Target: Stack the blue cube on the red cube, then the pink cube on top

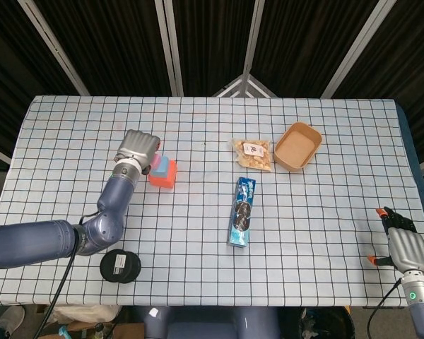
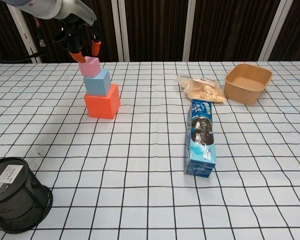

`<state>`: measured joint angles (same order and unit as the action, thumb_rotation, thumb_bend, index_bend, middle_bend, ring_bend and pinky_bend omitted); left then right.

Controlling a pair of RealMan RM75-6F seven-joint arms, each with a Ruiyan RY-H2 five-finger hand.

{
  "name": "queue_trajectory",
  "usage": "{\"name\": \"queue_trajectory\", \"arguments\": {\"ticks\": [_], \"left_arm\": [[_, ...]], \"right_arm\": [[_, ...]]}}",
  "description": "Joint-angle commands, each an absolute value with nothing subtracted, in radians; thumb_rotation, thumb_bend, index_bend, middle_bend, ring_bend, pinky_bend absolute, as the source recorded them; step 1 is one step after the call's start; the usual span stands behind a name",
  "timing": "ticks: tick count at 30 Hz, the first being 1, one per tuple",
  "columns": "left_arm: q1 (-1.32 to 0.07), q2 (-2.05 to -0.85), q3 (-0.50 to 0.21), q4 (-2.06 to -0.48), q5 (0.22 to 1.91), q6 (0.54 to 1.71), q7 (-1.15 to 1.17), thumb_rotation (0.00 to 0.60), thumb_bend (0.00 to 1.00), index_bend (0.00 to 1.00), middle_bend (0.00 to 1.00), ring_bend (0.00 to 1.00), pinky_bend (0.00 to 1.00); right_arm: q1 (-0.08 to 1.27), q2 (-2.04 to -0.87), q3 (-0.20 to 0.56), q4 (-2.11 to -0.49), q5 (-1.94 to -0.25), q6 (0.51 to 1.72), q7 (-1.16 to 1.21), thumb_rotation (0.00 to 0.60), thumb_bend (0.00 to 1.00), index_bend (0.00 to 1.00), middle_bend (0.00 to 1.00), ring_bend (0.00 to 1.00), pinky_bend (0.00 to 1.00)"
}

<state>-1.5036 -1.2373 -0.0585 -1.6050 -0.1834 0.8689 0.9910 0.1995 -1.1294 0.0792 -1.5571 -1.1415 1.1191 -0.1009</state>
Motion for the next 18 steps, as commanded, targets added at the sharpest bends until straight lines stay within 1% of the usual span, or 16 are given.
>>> {"name": "queue_trajectory", "arguments": {"ticks": [1, 18], "left_arm": [[-1.499, -1.24, -0.058, -1.602, -0.181, 0.868, 0.99, 0.6, 0.39, 0.34, 0.82, 0.65, 0.7], [-1.486, -1.284, -0.061, -1.55, -0.165, 0.854, 1.002, 0.6, 0.39, 0.36, 0.83, 0.65, 0.7]], "right_arm": [[0.2, -1.129, 0.079, -1.557, -1.14, 1.118, -0.1, 0.6, 0.1, 0.03, 0.04, 0.06, 0.09], [0.206, -1.129, 0.08, -1.553, -1.125, 1.099, -0.098, 0.6, 0.09, 0.03, 0.04, 0.06, 0.09]]}}
